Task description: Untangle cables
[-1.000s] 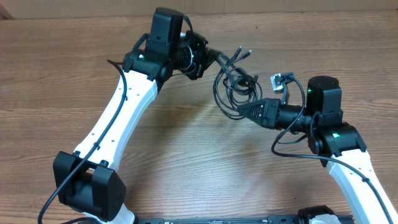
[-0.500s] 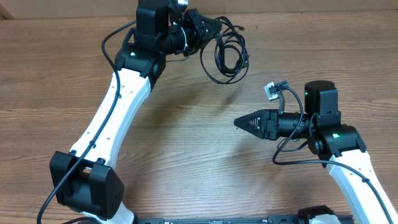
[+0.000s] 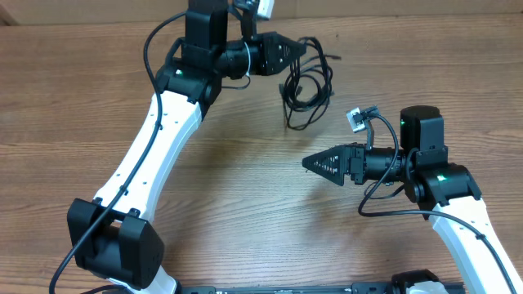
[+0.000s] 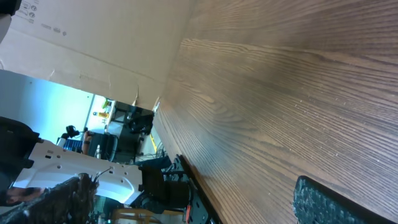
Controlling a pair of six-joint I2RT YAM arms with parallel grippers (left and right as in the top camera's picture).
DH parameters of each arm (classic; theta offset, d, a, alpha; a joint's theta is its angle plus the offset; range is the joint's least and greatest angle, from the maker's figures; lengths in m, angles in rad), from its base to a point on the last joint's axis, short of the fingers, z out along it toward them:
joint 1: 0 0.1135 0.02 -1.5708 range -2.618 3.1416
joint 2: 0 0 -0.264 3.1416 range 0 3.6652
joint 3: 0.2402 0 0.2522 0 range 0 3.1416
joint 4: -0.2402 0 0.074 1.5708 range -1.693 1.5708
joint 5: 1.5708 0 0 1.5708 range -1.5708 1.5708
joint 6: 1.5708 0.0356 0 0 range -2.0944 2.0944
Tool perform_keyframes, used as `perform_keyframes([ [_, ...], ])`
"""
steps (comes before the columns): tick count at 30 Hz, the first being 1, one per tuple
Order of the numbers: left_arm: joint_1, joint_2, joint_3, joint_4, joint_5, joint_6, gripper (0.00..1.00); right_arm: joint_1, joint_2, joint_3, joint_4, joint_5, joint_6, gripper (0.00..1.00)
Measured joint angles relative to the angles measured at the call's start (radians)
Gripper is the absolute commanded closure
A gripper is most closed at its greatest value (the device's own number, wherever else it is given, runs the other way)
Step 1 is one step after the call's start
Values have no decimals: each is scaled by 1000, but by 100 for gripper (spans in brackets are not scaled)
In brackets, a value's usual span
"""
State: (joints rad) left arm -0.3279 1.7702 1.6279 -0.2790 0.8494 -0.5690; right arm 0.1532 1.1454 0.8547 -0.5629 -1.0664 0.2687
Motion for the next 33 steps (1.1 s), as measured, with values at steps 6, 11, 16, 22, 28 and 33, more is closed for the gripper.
perform_keyframes([
  [6,0,0,0,-179,6,136,96,0,0,0,0,3,3,0],
  [11,0,0,0,-343,-59,206,96,0,0,0,1,67,72,0],
  [16,0,0,0,-460,-135,281,96,0,0,0,-1,153,130,0],
  [22,-11,-36,0,-584,-246,449,96,0,0,0,-52,256,131,0],
  [28,-39,-182,0,-664,-312,611,96,0,0,0,-78,335,127,1],
  [33,-44,-258,0,-677,-287,659,96,0,0,0,-101,358,127,0],
])
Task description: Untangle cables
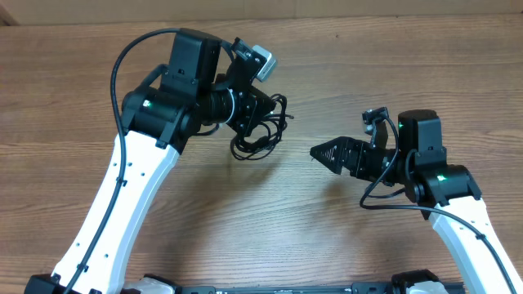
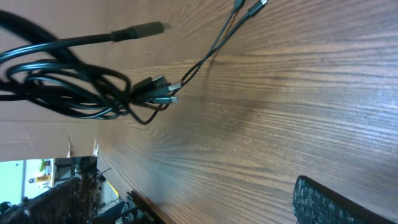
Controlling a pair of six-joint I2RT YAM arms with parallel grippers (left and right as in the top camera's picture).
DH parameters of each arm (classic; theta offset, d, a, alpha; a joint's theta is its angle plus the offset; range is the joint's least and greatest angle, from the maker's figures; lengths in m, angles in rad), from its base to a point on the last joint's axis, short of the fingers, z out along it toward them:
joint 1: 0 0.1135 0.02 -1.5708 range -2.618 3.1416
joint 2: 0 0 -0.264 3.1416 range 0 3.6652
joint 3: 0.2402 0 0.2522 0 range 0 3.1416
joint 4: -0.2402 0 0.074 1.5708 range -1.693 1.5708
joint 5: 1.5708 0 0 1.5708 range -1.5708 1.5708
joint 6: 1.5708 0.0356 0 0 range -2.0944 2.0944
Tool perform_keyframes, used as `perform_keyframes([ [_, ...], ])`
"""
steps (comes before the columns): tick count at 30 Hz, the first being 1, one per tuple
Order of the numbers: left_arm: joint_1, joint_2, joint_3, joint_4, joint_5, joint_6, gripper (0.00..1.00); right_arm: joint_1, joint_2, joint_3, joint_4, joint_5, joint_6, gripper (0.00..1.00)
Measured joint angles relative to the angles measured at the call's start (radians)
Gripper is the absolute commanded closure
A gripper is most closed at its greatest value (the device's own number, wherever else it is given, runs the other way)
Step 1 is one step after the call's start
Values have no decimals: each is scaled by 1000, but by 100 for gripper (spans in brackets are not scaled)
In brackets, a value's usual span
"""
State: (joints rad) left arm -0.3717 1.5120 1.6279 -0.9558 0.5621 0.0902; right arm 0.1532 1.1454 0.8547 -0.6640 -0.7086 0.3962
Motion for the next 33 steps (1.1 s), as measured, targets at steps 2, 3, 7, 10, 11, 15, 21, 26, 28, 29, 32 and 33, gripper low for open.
perform_keyframes([
  [2,0,-1,0,-4,23,6,96,0,0,12,-67,24,0,0],
  [3,0,-1,0,-7,33,11,96,0,-1,24,-95,39,0,0],
  [7,0,-5,0,-15,57,17,96,0,-13,152,-258,144,-4,0],
  [10,0,-5,0,-16,60,-4,96,0,-37,241,-340,210,-12,0],
  [11,-1,-5,0,-16,60,-14,96,0,-43,259,-361,223,-13,0],
  [15,-2,-6,0,6,64,-122,96,0,-74,361,-447,284,-19,0],
  [21,-15,-7,0,98,66,-310,96,0,-147,428,-502,338,-24,0],
  [26,-77,-6,0,173,42,-407,96,0,-170,428,-476,322,-23,0],
  [28,-111,-6,0,182,-9,-472,96,0,-168,428,-455,285,-24,0],
  [29,-123,-7,0,182,-38,-515,96,0,-168,428,-438,262,-23,0],
  [32,-165,-6,0,182,-148,-692,96,0,-168,428,-403,195,-22,0],
  [33,-174,-6,0,183,-180,-753,96,0,-168,428,-395,177,-11,0],
])
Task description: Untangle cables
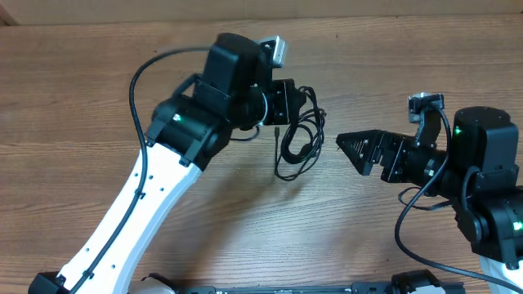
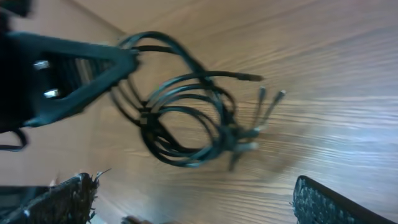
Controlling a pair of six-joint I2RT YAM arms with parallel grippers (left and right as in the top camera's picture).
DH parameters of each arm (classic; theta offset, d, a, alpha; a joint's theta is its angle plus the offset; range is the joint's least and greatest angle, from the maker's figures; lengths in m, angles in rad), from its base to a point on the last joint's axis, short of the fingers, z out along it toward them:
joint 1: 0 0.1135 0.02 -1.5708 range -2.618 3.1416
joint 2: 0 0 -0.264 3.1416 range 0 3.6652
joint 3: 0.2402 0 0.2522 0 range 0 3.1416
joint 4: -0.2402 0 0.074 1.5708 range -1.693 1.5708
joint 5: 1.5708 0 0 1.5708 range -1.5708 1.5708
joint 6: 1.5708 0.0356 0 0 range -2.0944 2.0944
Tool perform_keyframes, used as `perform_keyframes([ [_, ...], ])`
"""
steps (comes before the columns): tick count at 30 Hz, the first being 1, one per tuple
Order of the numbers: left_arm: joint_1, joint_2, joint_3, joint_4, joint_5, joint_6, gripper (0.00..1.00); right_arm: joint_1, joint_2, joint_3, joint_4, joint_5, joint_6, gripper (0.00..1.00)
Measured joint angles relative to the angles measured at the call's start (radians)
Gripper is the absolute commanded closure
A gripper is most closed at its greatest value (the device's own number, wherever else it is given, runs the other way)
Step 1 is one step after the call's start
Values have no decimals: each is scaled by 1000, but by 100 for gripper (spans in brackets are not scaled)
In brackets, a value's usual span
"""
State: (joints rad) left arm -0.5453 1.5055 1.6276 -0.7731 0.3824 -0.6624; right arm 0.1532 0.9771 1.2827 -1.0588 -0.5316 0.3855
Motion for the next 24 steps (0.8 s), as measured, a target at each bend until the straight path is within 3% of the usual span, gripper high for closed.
perform_keyframes([
  [6,-31,0,0,16,-170,-303,96,0,0,0,15,-38,129,5],
  [13,-34,0,0,134,-278,-521,96,0,27,0,51,-48,574,9],
  [17,-63,9,0,161,-311,-634,96,0,76,0,57,-48,916,24],
  [24,-109,37,0,191,-336,-760,96,0,151,0,109,-49,1218,42],
])
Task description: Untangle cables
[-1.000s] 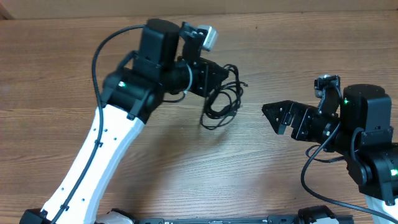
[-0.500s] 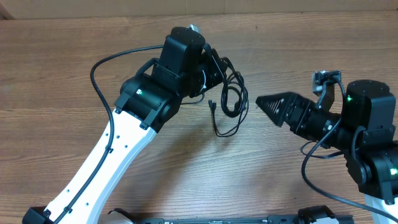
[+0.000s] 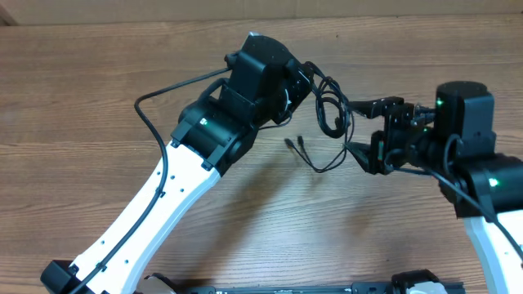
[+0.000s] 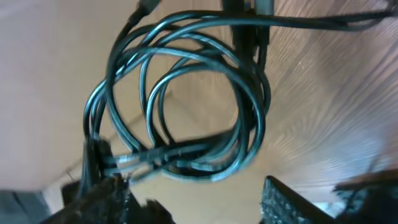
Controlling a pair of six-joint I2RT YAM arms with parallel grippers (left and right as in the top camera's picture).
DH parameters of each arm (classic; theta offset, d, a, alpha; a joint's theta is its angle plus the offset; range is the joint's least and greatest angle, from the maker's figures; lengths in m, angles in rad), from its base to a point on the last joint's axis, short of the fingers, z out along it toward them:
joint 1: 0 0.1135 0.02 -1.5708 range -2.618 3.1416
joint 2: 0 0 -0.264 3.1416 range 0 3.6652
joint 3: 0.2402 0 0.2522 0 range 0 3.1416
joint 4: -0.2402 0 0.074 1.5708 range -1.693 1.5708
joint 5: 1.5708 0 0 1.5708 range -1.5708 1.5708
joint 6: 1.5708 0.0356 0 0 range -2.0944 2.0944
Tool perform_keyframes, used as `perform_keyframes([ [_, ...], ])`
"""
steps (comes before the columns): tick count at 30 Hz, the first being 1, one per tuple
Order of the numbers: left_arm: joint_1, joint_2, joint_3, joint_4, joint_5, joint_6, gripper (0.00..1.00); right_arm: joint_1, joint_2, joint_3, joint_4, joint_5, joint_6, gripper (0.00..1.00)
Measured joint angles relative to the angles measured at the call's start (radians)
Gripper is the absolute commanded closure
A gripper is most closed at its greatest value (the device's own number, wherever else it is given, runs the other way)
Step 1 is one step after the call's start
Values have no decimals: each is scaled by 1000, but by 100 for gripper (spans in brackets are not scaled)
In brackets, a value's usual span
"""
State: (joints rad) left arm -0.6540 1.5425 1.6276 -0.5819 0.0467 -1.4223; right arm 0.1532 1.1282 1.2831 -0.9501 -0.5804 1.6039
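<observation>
A tangled bundle of black cables (image 3: 332, 110) hangs from my left gripper (image 3: 313, 84), which is shut on its top; the fingers are mostly hidden under the wrist. Loose plug ends (image 3: 294, 144) trail down onto the wooden table (image 3: 98, 98). My right gripper (image 3: 365, 135) is open and right beside the bundle, on its right. In the right wrist view the coil (image 4: 186, 106) fills the frame just ahead of my open right gripper (image 4: 193, 202), whose fingers (image 4: 289, 199) flank it from below, without touching it as far as I can tell.
The left arm's white link (image 3: 155, 204) crosses the table from the lower left. The right arm's body (image 3: 474, 163) and its own wiring stand at the right edge. A cardboard edge (image 3: 163, 8) runs along the back.
The left gripper has carried the bundle right and further back, raised higher. My right gripper has come in close to the coil, which now fills the right wrist view.
The left gripper held the bundle at the back of the table, with the right gripper open mid-table. Then the bundle was over the centre-left, later centre. Now bundle and open right gripper meet at the centre right.
</observation>
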Motion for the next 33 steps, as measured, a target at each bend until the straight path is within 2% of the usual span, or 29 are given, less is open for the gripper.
perform_keyframes([
  [6,-4,1,0,-1,-17,-150,96,0,33,0,47,-8,146,62],
  [10,-39,13,0,-1,-75,-240,96,0,33,0,48,-14,211,66],
  [15,-87,69,0,0,-112,-354,96,0,33,0,48,-7,252,68],
  [21,-92,102,0,2,-119,-428,96,0,33,0,41,42,270,71],
  [33,-93,102,0,8,-66,-447,96,0,33,0,22,84,278,73],
])
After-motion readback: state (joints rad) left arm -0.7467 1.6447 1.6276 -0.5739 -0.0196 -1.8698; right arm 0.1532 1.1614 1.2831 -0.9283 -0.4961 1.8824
